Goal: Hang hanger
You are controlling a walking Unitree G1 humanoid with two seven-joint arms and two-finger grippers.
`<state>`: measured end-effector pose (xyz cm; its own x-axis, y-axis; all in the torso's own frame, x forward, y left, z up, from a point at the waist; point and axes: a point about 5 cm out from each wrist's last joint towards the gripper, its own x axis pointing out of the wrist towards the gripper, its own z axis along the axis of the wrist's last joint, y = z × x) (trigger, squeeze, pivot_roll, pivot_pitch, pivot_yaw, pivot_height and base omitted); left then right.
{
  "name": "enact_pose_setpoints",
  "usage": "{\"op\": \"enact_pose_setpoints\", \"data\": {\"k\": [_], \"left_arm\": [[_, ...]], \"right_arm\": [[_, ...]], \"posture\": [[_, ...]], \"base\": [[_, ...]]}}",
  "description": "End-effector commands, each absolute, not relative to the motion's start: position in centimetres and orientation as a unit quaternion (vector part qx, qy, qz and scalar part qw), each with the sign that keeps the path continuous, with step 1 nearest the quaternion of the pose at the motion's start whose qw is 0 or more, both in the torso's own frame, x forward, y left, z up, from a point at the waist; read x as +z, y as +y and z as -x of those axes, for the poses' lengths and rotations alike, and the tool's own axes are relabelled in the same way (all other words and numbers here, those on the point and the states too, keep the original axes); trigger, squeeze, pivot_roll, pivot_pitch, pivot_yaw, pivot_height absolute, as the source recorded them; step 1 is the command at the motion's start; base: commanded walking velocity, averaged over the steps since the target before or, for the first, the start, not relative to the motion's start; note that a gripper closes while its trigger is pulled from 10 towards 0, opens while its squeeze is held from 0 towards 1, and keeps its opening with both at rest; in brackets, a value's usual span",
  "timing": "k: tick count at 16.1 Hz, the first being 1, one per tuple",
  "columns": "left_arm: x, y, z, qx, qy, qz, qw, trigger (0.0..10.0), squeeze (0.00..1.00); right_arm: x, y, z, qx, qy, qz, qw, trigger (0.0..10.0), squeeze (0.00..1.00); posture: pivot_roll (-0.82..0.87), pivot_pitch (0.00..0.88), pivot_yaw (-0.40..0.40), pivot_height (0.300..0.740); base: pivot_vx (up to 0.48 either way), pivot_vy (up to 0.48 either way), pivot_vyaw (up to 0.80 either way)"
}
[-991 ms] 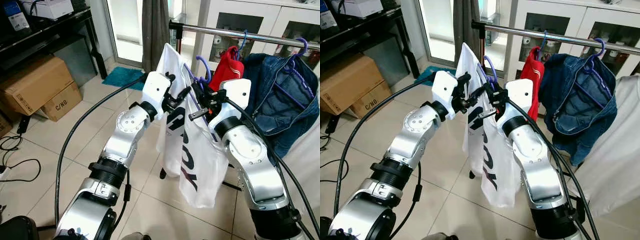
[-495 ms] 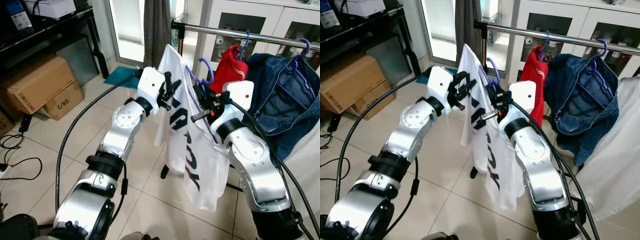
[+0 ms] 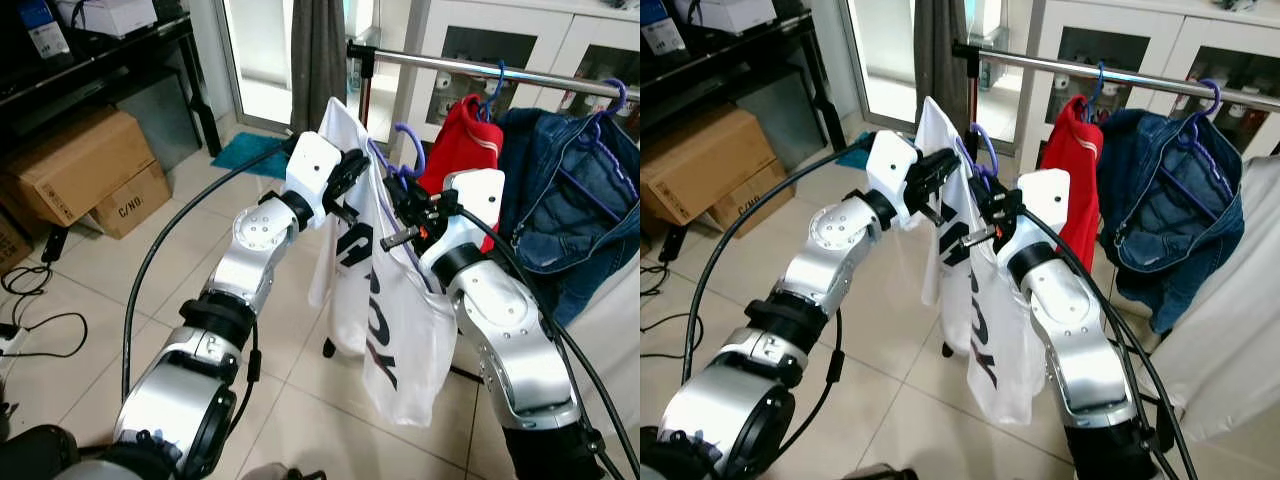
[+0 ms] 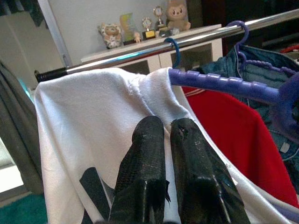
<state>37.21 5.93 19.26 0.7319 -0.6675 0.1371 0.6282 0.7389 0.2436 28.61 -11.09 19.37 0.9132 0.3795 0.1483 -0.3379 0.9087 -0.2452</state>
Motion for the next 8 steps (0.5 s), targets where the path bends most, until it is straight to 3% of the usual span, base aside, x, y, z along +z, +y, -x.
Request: {"op": "enact_pose_setpoints", "data": {"k": [1,8], "left_arm": [[20.01,5.81,-37.5,-0.349,-0.118,-0.1,0.924,0.0,0.0],[20.32,6.74,-37.89,-0.329,-0.126,-0.095,0.931,0.0,0.0]], "right_arm": [[20.57,-10.86,-28.11,0.194,-0.132,0.101,0.967,0.0,0.0],[20.46,-10.64,-28.19,0.198,-0.13,0.096,0.967,0.0,0.0]], "posture": [[-0.08,0.0,0.063,0.74],[-0.07,0.0,0.057,0.74]], "base": [[0.0,0.0,0.0],[0.0,0.0,0.0]]}}
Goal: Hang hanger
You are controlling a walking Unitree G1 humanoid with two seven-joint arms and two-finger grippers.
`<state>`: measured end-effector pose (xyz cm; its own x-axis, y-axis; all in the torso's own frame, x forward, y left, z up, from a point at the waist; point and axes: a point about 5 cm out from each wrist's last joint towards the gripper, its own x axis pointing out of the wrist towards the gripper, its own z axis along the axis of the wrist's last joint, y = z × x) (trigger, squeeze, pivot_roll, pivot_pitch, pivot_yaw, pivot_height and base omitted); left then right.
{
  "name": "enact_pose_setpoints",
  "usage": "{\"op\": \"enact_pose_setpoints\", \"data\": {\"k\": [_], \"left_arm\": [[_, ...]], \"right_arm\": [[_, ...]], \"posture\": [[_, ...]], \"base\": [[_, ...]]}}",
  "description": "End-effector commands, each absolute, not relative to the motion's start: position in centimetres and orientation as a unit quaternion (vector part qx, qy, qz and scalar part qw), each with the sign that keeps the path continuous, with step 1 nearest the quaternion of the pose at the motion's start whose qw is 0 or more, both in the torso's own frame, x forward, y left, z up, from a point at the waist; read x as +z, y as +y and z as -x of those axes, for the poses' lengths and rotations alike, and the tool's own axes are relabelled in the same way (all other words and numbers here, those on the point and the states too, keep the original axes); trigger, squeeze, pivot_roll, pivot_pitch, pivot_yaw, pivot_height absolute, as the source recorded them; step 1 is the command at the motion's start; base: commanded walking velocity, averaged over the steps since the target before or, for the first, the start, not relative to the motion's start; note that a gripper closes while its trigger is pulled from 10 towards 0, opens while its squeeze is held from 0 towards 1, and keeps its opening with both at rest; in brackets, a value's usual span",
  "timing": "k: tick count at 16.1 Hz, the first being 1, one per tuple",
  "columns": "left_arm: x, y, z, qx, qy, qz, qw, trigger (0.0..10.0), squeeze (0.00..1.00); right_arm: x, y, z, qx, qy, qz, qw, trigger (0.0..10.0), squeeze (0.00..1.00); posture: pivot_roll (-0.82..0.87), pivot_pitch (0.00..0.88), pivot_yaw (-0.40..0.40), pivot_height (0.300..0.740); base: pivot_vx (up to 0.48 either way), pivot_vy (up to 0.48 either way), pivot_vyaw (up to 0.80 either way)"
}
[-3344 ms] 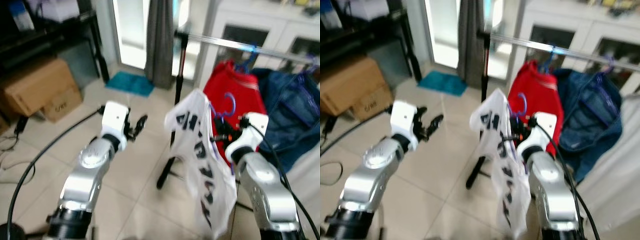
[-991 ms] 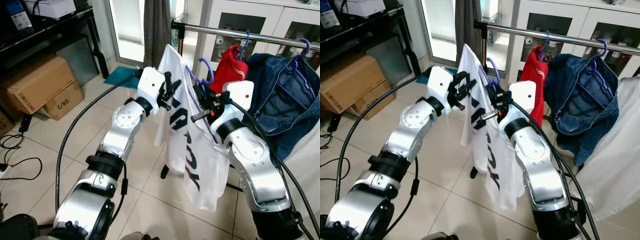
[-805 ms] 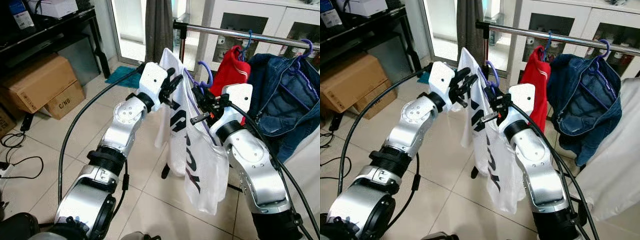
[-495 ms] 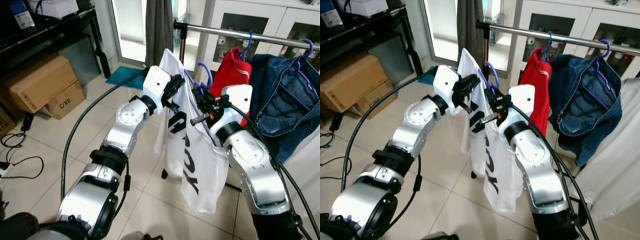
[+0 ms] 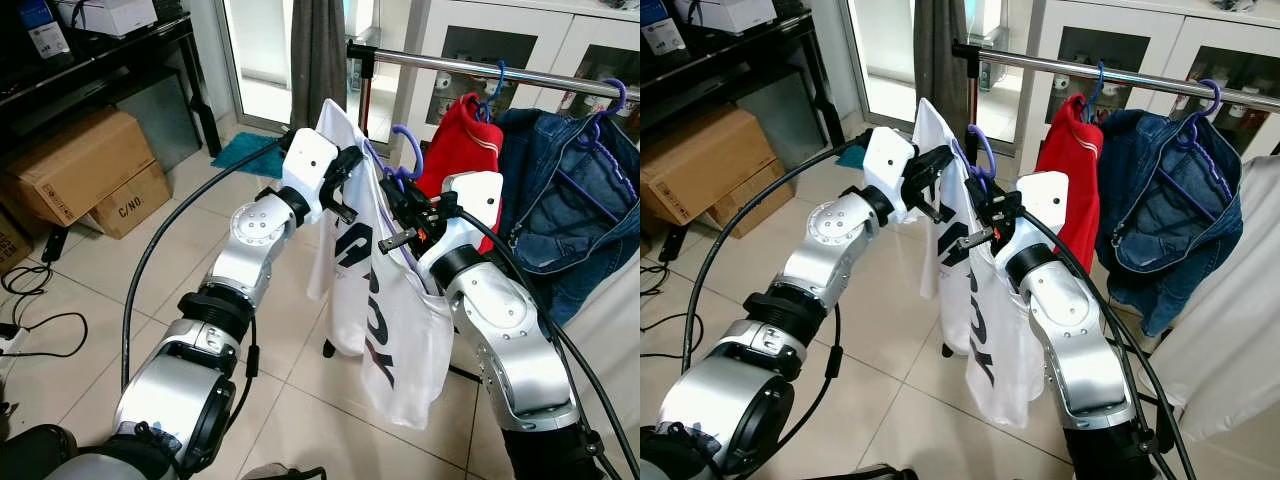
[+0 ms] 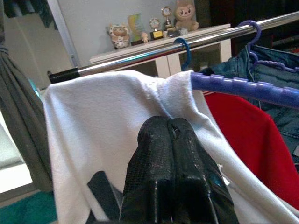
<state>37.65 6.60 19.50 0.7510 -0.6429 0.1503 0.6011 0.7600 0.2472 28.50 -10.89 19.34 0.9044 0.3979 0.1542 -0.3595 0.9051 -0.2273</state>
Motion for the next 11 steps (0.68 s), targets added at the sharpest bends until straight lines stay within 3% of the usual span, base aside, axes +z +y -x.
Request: {"op": "enact_pose_setpoints", "data": {"k": [1,7,11], "left_arm": [[20.3,6.8,-37.8,-0.33,-0.127,-0.093,0.931,0.0,0.0],[20.5,8.2,-36.7,-0.337,-0.145,-0.059,0.928,0.0,0.0],[21.9,8.9,-36.2,-0.361,-0.162,0.019,0.918,0.0,0.0]], "right_arm": [[20.4,-10.7,-28.2,0.196,-0.128,0.097,0.967,0.0,0.0],[19.4,-11.5,-28.4,0.181,-0.094,0.114,0.972,0.0,0.0],[19.1,-11.5,-28.4,0.18,-0.086,0.118,0.973,0.0,0.0]], "posture": [[-0.07,0.0,0.058,0.74],[-0.07,0.0,0.057,0.74],[-0.07,0.0,0.067,0.74]], "base": [[0.0,0.0,0.0],[0.0,0.0,0.0],[0.0,0.0,0.0]]}}
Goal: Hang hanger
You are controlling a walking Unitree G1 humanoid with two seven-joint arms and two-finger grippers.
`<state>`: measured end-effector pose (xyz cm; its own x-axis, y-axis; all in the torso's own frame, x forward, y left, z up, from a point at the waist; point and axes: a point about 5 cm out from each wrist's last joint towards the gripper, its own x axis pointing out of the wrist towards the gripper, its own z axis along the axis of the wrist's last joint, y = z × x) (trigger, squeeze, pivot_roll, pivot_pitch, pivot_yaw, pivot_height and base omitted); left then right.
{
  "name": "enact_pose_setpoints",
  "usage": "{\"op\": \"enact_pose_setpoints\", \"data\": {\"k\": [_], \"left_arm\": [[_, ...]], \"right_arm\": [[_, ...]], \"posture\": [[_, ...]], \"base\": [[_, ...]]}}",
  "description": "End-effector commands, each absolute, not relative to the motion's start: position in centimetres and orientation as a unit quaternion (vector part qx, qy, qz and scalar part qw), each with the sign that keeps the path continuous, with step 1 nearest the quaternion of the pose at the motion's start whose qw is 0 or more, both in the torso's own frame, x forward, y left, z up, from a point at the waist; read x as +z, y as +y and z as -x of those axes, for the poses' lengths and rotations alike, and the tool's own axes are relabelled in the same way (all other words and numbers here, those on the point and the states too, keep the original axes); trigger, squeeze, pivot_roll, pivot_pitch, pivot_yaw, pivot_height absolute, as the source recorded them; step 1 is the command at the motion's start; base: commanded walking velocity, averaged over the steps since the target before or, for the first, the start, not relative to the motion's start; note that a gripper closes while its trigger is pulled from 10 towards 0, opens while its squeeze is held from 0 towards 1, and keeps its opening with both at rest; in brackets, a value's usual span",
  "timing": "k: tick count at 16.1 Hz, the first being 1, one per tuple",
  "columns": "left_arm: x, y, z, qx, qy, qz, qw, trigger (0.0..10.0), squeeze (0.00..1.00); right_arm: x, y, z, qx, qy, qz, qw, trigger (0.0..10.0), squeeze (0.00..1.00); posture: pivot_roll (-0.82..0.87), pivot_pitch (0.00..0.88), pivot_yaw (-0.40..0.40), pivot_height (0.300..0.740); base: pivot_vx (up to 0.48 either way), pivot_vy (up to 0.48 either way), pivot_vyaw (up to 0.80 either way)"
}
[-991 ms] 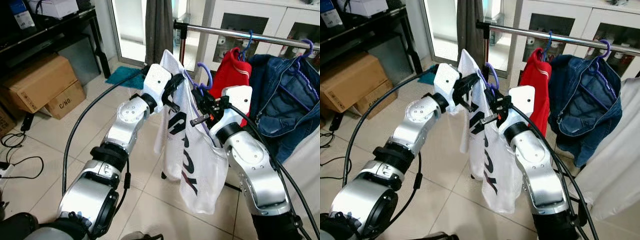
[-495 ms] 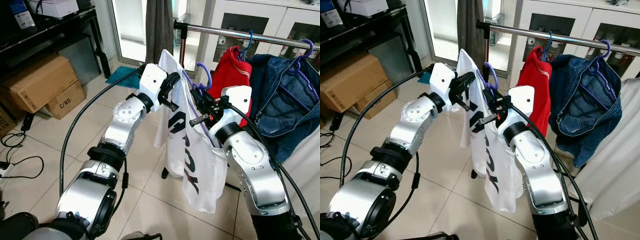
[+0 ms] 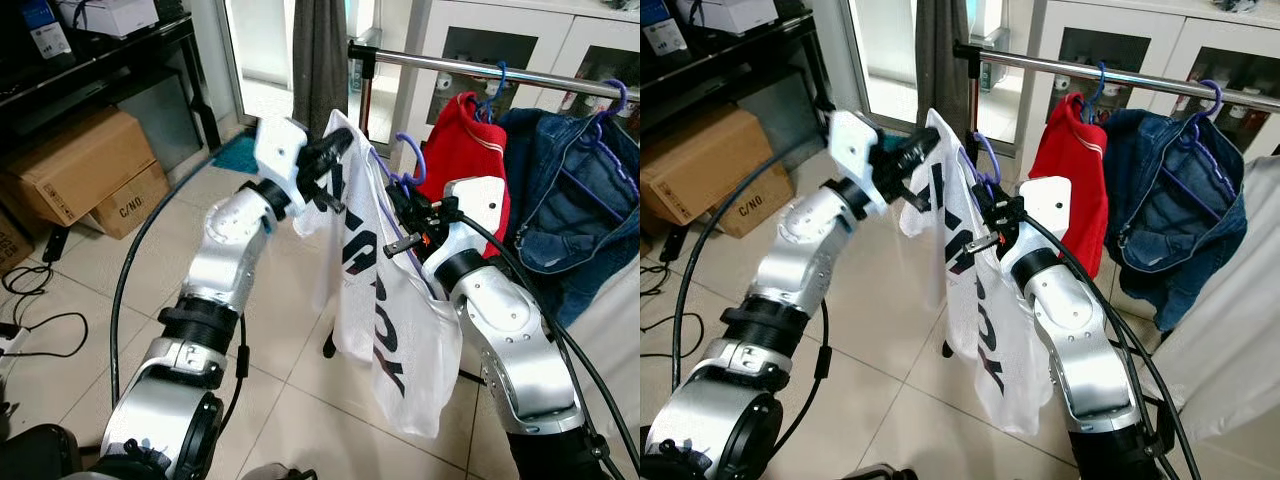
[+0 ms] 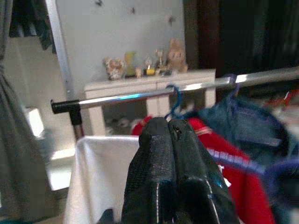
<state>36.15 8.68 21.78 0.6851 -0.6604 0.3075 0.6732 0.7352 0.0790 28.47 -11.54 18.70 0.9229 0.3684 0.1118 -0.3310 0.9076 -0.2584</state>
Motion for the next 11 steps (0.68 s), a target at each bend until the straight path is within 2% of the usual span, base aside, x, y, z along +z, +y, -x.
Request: {"op": "enact_pose_setpoints", "data": {"k": [1,4,5,6,7,9,11], "left_arm": [[21.8,9.4,-36.0,-0.369,-0.154,0.055,0.915,0.0,0.0],[21.2,10.3,-35.4,-0.403,-0.126,0.104,0.901,0.0,0.0],[20.5,10.9,-35.2,-0.414,-0.099,0.103,0.899,2.0,0.0],[20.0,11.0,-34.8,-0.445,-0.088,0.091,0.887,10.0,0.38],[19.7,11.1,-34.6,-0.456,-0.084,0.085,0.882,10.0,1.0],[18.5,11.2,-34.0,-0.494,-0.068,0.065,0.864,10.0,1.0],[18.3,11.2,-34.0,-0.503,-0.074,0.077,0.858,10.0,1.0]], "right_arm": [[19.1,-11.6,-28.4,0.178,-0.085,0.118,0.973,0.0,0.0],[19.2,-11.7,-28.4,0.175,-0.086,0.118,0.974,0.0,0.0],[19.4,-11.8,-28.4,0.173,-0.089,0.118,0.974,0.0,0.0],[19.6,-11.7,-28.4,0.174,-0.093,0.122,0.973,0.0,0.0],[19.8,-11.7,-28.4,0.176,-0.096,0.125,0.972,0.0,0.0],[20.4,-11.4,-28.4,0.183,-0.106,0.131,0.969,0.0,0.0],[20.9,-11.2,-28.3,0.192,-0.114,0.139,0.965,0.0,0.0]], "posture": [[-0.07,0.0,0.07,0.74],[-0.08,0.0,0.073,0.74],[-0.08,0.0,0.073,0.74],[-0.08,0.0,0.073,0.74],[-0.08,0.0,0.073,0.74],[-0.08,0.0,0.067,0.74],[-0.08,0.0,0.064,0.74]], "base": [[0.0,0.0,0.0],[0.0,0.0,0.0],[0.0,0.0,0.0],[0.0,0.0,0.0],[0.0,0.0,0.0],[0.0,0.0,0.0],[0.0,0.0,0.0]]}}
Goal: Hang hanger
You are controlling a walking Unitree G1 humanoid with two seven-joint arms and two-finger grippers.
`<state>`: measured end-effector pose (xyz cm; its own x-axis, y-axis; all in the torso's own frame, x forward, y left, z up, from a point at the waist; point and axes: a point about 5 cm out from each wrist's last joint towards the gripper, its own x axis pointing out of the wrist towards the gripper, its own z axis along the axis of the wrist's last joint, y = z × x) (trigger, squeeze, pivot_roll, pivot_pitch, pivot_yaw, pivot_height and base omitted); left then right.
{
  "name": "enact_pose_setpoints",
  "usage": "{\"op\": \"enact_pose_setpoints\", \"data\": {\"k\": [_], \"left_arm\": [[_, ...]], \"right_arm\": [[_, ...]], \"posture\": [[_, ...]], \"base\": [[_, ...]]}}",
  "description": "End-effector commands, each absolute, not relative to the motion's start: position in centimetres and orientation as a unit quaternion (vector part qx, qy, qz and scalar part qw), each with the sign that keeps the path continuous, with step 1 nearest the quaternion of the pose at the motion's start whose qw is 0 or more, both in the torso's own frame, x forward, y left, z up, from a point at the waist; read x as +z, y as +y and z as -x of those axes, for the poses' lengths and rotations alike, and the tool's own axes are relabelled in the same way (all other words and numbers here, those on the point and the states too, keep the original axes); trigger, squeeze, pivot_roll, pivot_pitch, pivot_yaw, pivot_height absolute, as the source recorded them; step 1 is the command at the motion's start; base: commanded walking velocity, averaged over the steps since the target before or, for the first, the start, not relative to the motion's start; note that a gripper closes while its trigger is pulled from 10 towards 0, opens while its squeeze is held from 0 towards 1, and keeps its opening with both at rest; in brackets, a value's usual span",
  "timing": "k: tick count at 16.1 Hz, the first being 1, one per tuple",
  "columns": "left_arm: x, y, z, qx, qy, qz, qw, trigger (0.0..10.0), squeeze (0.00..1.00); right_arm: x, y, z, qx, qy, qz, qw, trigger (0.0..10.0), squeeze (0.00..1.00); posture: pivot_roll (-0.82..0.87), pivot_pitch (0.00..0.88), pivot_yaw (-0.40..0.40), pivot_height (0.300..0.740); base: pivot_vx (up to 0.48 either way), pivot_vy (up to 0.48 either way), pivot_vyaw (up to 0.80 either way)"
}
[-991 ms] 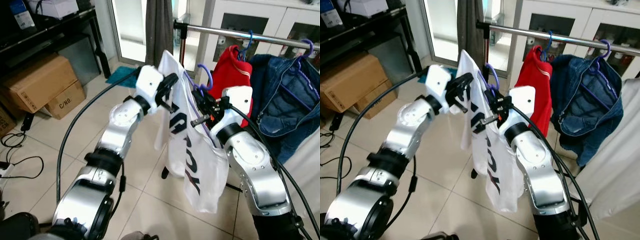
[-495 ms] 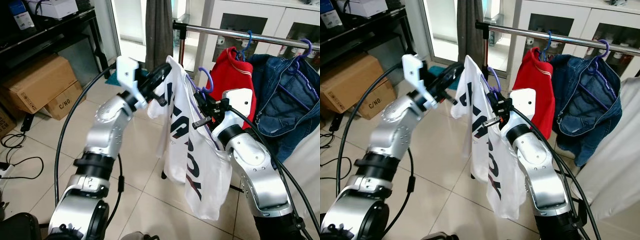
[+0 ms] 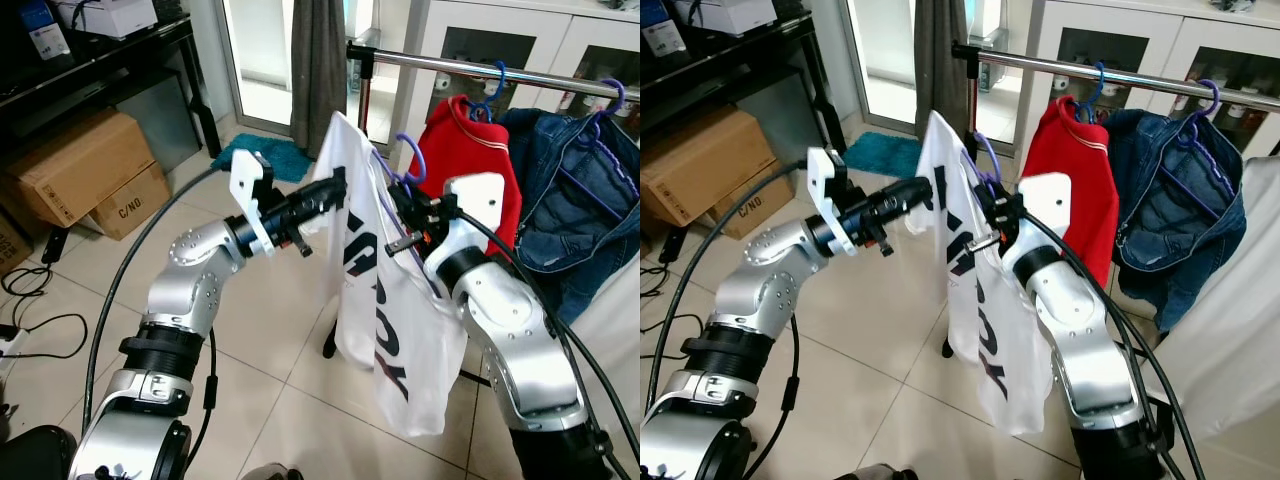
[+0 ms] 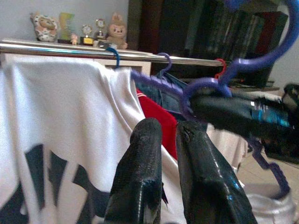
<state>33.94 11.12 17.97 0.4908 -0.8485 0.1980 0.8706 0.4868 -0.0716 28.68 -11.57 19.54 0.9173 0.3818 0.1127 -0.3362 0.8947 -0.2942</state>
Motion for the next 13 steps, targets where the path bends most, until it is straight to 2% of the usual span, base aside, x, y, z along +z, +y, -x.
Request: {"op": "enact_pose_setpoints", "data": {"k": [1,2,6,10,11,13], "left_arm": [[18.4,11.2,-34.0,-0.506,-0.079,0.086,0.855,10.0,1.0],[18.4,11.3,-34.0,-0.521,-0.085,0.099,0.843,10.0,1.0],[19.1,11.8,-34.8,-0.494,-0.121,0.077,0.858,10.0,1.0],[19.8,11.3,-35.1,-0.496,-0.139,0.067,0.854,10.0,1.0],[19.8,11.3,-35.4,-0.49,-0.139,0.067,0.858,10.0,0.93],[20.5,11.2,-36.5,-0.454,-0.148,0.076,0.875,10.0,0.0]], "right_arm": [[21.1,-11.1,-28.3,0.194,-0.116,0.14,0.964,0.0,0.0],[21.5,-10.9,-28.2,0.2,-0.124,0.144,0.961,0.0,0.0],[22.0,-10.8,-27.9,0.2,-0.13,0.145,0.96,0.0,0.0],[22.0,-10.7,-27.6,0.203,-0.129,0.144,0.96,0.0,0.0],[22.0,-10.7,-27.6,0.204,-0.129,0.144,0.96,0.0,0.0],[22.2,-10.5,-27.6,0.209,-0.133,0.143,0.958,0.0,0.0]], "posture": [[-0.08,0.0,0.064,0.74],[-0.09,0.0,0.067,0.74],[-0.09,0.002,0.087,0.74],[-0.09,0.008,0.087,0.74],[-0.09,0.009,0.085,0.74],[-0.09,0.009,0.079,0.74]], "base": [[0.0,0.0,0.0],[0.0,0.0,0.0],[0.0,0.0,0.0],[0.0,0.0,0.0],[0.0,0.0,0.0],[0.0,0.0,0.0]]}}
